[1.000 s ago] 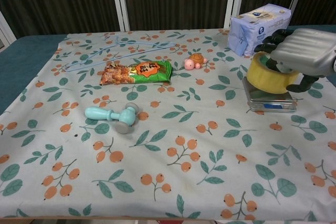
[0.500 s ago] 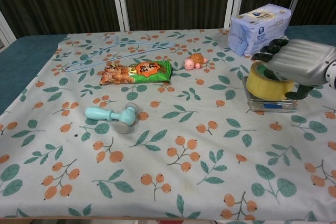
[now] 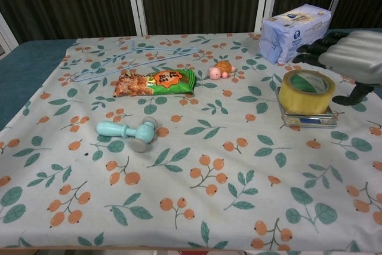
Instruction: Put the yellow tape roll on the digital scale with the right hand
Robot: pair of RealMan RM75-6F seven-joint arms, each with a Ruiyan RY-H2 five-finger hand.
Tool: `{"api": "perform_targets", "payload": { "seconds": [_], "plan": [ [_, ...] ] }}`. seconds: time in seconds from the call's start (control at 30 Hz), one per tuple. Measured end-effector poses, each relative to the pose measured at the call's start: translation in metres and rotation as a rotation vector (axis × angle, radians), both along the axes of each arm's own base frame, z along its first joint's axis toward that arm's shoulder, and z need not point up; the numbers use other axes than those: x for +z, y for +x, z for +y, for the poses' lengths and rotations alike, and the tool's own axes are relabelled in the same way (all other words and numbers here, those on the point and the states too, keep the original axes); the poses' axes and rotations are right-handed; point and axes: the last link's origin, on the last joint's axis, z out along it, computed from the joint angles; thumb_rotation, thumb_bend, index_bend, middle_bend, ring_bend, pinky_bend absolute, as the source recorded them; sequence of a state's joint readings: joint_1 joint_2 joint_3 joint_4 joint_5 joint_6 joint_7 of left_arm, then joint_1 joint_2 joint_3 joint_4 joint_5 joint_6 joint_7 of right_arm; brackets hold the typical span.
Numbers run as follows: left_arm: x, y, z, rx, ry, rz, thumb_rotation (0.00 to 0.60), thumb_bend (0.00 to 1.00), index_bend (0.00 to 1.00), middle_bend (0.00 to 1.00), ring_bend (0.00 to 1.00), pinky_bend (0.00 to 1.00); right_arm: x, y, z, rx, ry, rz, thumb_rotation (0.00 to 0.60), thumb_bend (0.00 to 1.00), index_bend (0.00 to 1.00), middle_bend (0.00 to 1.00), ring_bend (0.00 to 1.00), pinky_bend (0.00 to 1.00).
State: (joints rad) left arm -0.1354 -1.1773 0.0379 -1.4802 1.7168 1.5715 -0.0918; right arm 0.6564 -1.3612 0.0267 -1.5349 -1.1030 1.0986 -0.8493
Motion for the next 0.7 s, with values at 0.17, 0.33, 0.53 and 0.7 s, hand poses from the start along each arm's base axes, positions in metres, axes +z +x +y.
{"api": "perform_targets", "payload": {
  "seconds": [0.17,0.33,0.53,0.7],
  "plan": [
    [-0.002,0.001,0.0,-0.004,0.0,0.009,0.6,0.47,0.0,0.0,0.01,0.09,0.033,-0.007,0.04,-0.025,-0.07,-0.221,0.6,0.33,0.0,0.0,0.0,0.0],
    [-0.003,0.001,0.0,-0.006,0.011,0.018,0.6,0.47,0.0,0.0,0.01,0.09,0.062,-0.027,0.098,-0.047,-0.174,-0.412,0.6,0.27,0.0,0.0,0.0,0.0],
    [-0.008,-0.001,0.003,0.017,-0.01,0.042,0.6,0.47,0.0,0.0,0.01,0.09,0.073,-0.057,0.155,-0.083,-0.234,-0.455,0.6,0.24,0.0,0.0,0.0,0.0],
    [-0.009,0.0,0.003,0.015,-0.006,0.045,0.6,0.47,0.0,0.0,0.01,0.09,0.078,-0.058,0.158,-0.061,-0.254,-0.522,0.6,0.24,0.0,0.0,0.0,0.0]
  ]
}}
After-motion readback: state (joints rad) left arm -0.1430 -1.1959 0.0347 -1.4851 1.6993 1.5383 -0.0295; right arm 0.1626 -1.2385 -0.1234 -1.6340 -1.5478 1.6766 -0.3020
